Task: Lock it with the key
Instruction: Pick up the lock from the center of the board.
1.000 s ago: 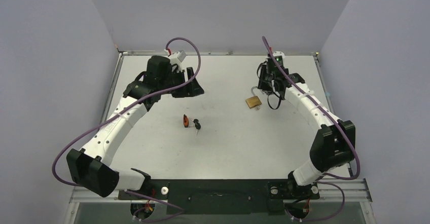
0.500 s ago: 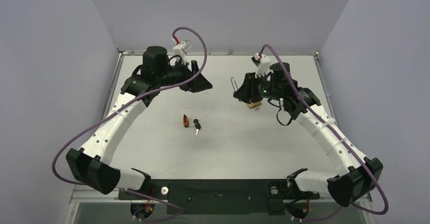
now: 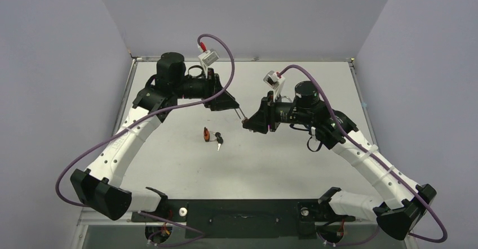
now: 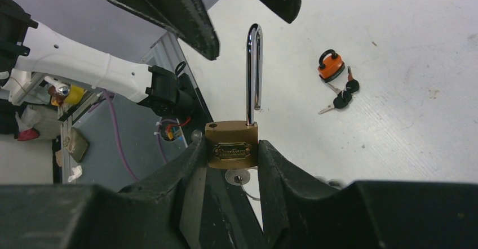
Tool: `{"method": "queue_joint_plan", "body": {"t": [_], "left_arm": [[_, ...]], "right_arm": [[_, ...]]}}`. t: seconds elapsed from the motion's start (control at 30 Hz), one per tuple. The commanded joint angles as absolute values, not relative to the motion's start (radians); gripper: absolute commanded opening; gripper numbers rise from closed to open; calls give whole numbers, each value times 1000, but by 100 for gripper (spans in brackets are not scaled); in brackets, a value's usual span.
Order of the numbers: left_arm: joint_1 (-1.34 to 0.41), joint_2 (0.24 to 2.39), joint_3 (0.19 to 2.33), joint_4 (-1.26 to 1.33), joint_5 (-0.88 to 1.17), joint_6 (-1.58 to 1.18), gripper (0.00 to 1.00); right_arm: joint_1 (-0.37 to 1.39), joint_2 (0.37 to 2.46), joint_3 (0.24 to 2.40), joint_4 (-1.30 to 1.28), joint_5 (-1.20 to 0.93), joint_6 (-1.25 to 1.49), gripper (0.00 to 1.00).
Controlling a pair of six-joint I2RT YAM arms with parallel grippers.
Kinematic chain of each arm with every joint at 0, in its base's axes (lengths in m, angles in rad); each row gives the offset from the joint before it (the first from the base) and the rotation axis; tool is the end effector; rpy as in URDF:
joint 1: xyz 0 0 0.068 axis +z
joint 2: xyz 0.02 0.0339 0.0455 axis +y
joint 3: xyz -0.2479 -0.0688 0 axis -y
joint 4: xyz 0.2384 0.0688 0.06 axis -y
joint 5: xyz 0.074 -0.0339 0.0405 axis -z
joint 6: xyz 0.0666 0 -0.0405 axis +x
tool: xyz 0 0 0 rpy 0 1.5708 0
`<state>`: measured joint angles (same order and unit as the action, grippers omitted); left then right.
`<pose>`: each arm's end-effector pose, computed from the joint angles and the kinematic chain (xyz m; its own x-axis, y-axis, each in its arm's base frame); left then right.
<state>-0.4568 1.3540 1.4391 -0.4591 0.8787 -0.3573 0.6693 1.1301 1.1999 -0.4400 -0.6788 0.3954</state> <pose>0.2534 -0.1817 0.3931 -0.6306 0.0612 -0.7737 0.7516 0.2968 -0.5891 0.1820 0.1973 0.3687 -0.6247 -0.1119 -0.7728 -0.7600 0.3146 0.5687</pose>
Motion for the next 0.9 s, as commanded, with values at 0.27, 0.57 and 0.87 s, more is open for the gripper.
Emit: {"method": "queue_joint_plan", "body": {"t": [0.27,0.57,0.87], "left_arm": [[-460,1275,1408,-353,1016,-329,43],[-462,1287,1410,-370,1016,-320,38],[-475,1282,1413,-394,1014,-304,33]], "right_arm": [[692,1114,1238,-340,-731,416,0],[695,1106,1256,-345,-736,413,0],[694,1097,1264,-365,-716,393,0]]}}
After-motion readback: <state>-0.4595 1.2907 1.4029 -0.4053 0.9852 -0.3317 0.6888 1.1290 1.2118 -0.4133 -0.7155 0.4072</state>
